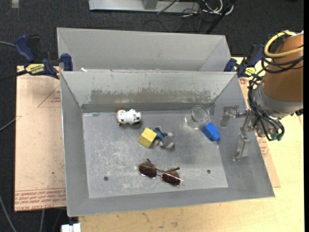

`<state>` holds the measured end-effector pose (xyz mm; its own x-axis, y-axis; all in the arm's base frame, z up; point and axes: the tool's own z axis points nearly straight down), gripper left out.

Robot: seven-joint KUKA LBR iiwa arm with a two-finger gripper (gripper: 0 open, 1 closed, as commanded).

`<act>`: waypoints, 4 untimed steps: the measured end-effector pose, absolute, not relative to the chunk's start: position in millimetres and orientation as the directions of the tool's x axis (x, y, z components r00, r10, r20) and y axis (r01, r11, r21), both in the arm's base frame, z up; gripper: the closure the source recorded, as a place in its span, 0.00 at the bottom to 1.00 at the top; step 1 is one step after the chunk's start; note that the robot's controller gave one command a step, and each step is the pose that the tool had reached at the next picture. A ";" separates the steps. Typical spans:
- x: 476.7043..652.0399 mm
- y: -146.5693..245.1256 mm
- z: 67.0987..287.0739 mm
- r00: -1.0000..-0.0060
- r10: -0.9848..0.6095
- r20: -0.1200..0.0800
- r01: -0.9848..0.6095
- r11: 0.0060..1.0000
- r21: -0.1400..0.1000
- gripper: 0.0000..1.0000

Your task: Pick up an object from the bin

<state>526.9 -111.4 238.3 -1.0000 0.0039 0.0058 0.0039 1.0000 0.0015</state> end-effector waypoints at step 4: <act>551.1 48.4 153.7 -0.997 -0.071 -0.003 -0.071 0.997 0.004 0.00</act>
Offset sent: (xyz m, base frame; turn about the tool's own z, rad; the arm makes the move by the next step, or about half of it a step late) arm 0.0923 0.1380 -0.1683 -0.0415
